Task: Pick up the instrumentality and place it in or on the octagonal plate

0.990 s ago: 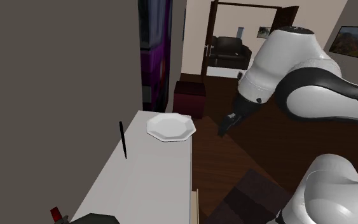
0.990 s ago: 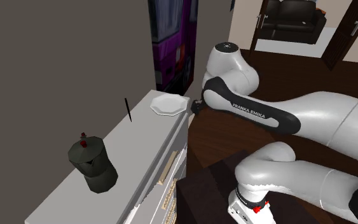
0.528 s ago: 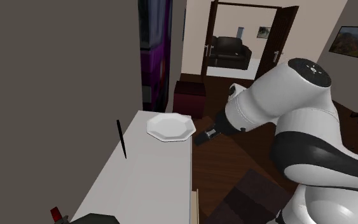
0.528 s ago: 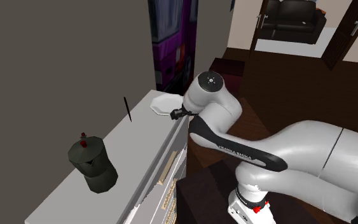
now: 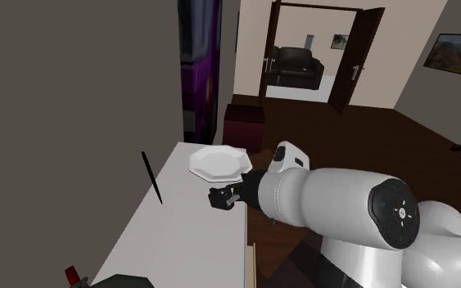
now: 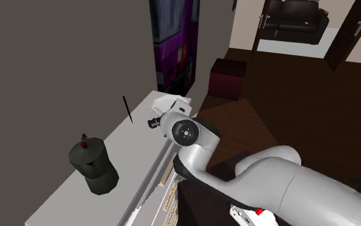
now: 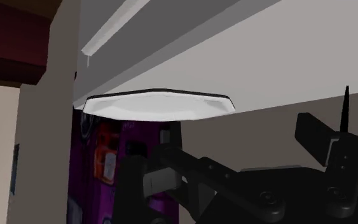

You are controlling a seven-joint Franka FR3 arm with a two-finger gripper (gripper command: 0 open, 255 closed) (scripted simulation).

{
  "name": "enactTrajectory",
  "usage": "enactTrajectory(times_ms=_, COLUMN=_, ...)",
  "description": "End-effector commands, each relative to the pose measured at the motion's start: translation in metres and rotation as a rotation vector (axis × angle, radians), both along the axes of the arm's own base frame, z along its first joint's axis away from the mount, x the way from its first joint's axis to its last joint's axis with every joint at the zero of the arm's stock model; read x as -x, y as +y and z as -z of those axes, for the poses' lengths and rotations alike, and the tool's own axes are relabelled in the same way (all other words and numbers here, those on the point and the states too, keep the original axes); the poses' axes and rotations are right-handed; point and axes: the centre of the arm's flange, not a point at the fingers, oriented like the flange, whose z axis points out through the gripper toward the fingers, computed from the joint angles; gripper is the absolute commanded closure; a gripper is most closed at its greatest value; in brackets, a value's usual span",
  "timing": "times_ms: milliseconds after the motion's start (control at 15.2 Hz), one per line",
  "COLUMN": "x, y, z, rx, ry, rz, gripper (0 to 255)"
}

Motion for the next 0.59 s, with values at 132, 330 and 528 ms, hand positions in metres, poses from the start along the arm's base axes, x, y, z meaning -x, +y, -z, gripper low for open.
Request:
enactTrajectory(times_ms=132, x=-0.005, y=0.053, z=0.021, rx=0.008, ry=-0.192, rz=0.008, gripper=0)
enactTrajectory(times_ms=330, x=-0.012, y=0.092, z=0.037, rx=0.017, ry=-0.335, rz=0.016, gripper=0)
enactTrajectory(times_ms=528, x=-0.021, y=0.13, z=0.053, rx=0.026, ry=-0.478, rz=0.025, gripper=0)
